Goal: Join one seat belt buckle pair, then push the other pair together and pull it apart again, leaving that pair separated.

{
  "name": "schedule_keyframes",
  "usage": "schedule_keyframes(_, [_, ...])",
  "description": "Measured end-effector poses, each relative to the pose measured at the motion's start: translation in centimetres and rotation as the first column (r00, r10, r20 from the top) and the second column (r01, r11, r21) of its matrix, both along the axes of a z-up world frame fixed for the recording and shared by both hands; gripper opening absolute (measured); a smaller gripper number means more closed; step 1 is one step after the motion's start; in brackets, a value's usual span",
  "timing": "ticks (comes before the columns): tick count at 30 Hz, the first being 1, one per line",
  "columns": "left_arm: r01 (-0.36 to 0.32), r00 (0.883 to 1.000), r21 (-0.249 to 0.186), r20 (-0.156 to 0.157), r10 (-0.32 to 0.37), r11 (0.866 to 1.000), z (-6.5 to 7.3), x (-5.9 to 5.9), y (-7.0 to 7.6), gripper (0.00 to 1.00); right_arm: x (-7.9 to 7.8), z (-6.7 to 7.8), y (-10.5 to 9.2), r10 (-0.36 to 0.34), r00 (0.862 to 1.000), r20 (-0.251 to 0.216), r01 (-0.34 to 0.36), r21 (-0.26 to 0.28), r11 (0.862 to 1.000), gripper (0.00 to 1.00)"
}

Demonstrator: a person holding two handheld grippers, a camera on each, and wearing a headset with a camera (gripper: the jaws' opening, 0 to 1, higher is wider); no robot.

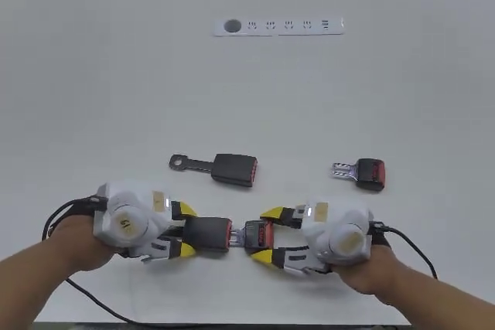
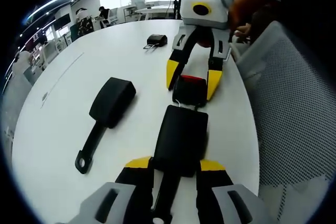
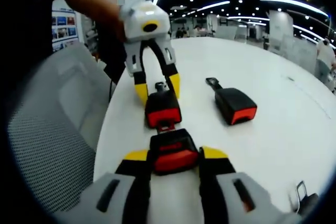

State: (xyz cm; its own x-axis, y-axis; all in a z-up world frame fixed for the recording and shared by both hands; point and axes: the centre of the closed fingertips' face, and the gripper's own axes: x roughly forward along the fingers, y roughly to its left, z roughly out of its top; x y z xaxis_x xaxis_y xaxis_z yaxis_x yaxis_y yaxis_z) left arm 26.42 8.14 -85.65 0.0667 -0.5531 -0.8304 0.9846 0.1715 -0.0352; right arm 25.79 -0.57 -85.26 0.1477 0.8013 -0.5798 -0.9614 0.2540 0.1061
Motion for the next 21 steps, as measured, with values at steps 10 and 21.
schedule_keyframes(10, [-0.007,1.0,0.008,0.003,0.007,1.0,0.0,0.0,-0.1,0.31,0.2,0.0,1.7,-0.039,0.999,-0.02,0.039,-0.018,0.999,0.35])
schedule_keyframes(21, [-0.016,1.0,0.001,0.0,0.016,1.0,-0.1,-0.1,0.0,0.31,0.2,-0.3,1.9,-0.049,0.999,-0.018,0.048,-0.054,0.997,0.35])
